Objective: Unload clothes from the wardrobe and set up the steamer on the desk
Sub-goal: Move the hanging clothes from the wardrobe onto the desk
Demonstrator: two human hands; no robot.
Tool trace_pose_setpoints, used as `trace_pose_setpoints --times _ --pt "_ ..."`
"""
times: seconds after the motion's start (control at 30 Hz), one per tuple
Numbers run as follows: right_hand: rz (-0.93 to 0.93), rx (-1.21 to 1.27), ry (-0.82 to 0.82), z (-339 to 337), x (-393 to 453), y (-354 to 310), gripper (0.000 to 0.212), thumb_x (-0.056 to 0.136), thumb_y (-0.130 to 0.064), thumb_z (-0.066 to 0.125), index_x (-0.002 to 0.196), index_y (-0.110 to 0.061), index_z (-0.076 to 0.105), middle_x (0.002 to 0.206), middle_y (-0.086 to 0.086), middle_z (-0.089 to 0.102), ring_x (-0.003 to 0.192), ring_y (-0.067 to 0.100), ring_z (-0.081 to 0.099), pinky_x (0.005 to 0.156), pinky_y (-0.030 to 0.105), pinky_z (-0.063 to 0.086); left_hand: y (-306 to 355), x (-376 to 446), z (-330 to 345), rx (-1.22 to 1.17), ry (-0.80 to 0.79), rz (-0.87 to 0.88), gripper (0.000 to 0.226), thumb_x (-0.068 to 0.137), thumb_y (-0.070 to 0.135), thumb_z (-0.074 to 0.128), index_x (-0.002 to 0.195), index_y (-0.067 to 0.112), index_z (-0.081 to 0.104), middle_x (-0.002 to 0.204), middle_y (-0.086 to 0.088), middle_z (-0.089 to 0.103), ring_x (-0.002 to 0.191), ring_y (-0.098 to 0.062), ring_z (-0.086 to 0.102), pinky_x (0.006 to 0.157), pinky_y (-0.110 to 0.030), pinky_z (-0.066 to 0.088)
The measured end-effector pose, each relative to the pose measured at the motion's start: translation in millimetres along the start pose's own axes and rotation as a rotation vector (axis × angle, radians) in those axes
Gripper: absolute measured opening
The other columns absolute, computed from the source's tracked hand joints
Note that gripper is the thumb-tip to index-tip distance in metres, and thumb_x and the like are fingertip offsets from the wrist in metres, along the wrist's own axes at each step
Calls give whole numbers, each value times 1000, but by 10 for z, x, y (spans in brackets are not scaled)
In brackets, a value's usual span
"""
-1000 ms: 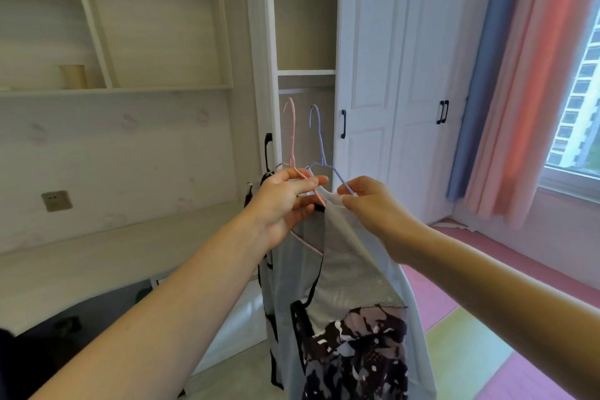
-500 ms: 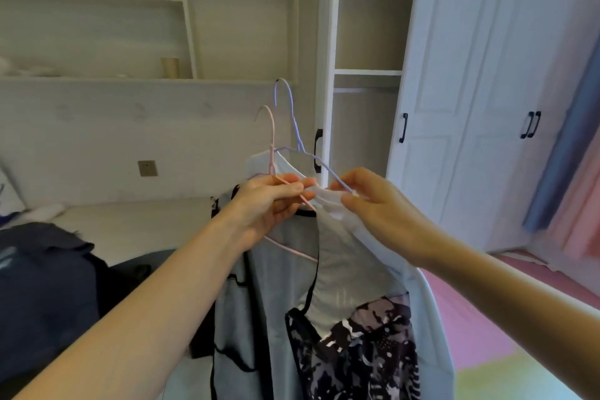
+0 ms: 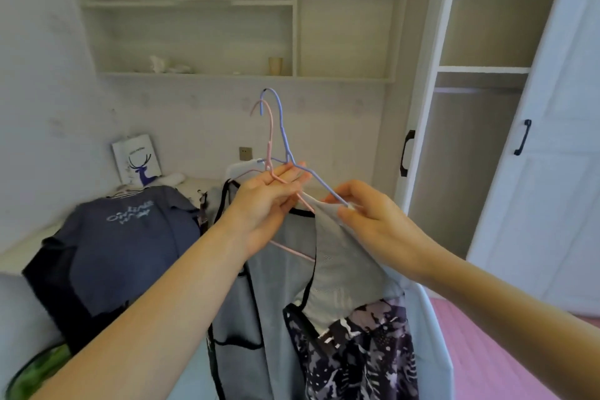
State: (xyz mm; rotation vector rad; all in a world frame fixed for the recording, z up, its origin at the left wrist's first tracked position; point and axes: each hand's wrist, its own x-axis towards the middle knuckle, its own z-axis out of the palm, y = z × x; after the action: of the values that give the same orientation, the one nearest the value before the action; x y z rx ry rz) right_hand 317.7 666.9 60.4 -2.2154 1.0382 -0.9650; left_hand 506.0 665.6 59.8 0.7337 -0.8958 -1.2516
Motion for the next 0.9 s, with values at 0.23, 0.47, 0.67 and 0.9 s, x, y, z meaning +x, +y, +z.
trace_pose_setpoints --times 0.23,0.47,0.67,0.9 --pt "-46 139 -103 562 403 -186 12 93 -35 54 100 -26 59 102 -4 68 99 17 63 90 43 49 241 -75 -431 -12 104 80 32 89 -16 42 119 -11 53 128 -19 58 118 -25 59 86 -24 54" --pt "-138 -5 -175 1142 843 -351 14 98 -22 44 105 -22 56 88 -8 62 77 7 55 69 26 43 466 -9 -1129 240 261 186 27 92 -6 49 118 -6 57 115 -21 65 108 -24 64 92 -29 52" --pt "-165 -224 -288 1585 1510 -597 18 95 -28 48 107 -21 59 108 -2 67 100 18 60 87 35 47 648 168 -1809 528 359 280 24 91 2 56 114 -5 61 96 -4 67 87 -13 65 72 -15 55" --pt "-240 -233 -244 2561 1961 -798 24 95 -33 51 104 -11 54 91 6 65 82 25 59 65 34 41 764 332 -2597 785 486 331 15 91 14 61 106 12 62 92 5 71 91 -13 68 88 -33 52"
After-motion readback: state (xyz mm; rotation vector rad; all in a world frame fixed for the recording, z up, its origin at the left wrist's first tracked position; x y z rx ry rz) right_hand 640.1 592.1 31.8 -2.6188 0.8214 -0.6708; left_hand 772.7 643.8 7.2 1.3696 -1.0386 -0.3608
